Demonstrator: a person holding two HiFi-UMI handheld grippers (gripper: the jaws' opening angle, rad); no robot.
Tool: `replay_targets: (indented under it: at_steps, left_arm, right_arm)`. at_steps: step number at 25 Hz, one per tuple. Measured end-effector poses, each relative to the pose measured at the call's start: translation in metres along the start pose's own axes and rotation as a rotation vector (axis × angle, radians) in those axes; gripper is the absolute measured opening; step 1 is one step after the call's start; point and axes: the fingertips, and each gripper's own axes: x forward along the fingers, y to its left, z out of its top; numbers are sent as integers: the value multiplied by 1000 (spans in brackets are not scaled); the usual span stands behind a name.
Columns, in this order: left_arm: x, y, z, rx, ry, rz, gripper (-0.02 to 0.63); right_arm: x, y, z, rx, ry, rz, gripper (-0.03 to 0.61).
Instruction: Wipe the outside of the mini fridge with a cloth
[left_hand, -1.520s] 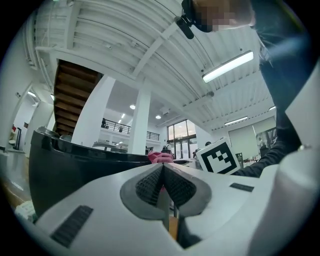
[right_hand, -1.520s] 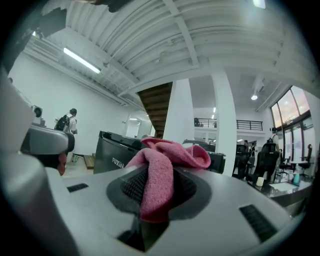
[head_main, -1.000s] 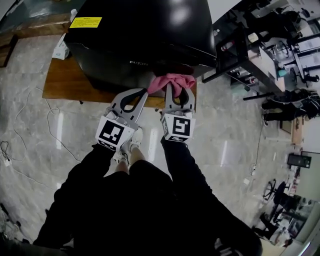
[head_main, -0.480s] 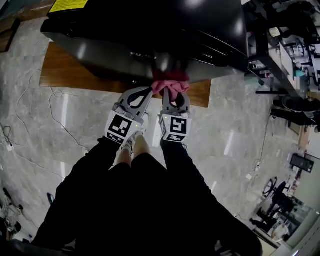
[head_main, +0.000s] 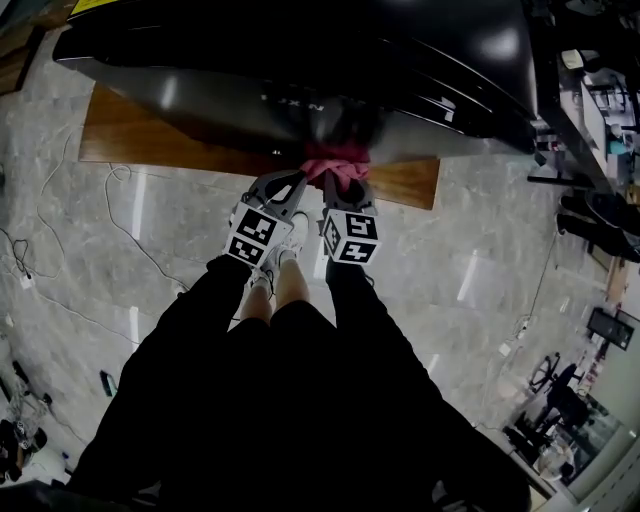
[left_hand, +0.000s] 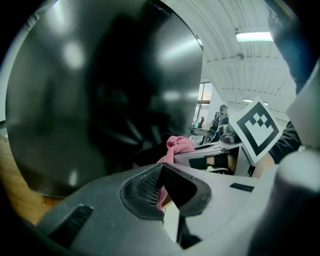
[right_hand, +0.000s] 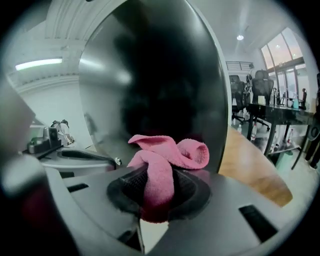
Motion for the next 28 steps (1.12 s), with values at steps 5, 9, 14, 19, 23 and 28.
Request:
replay_targets:
  at_steps: [5,9,14,19,23,28]
  left_arm:
    - [-14,1,-17,-28,33,22,6]
    - [-48,-3,-12,9,33,33,6]
    - [-125,7,31,-27,-67,114,6]
    - [-201,23,118,-83,-261,175,6]
    - [-256,39,182,30,-370,223,6]
    - [-318,45,241,82,-477,252,6]
  right_arm:
    - [17,-2,-35,57,120,33,92]
    - [1,11,-29,0,123,95,92]
    - [-61,92,47,-192,-53,222,97]
    - [-129,184,154,-481,-308,263,98]
    - [-152,238,225,-655,-464,211,101]
    - [-163,285,284,-761,-545,105,101]
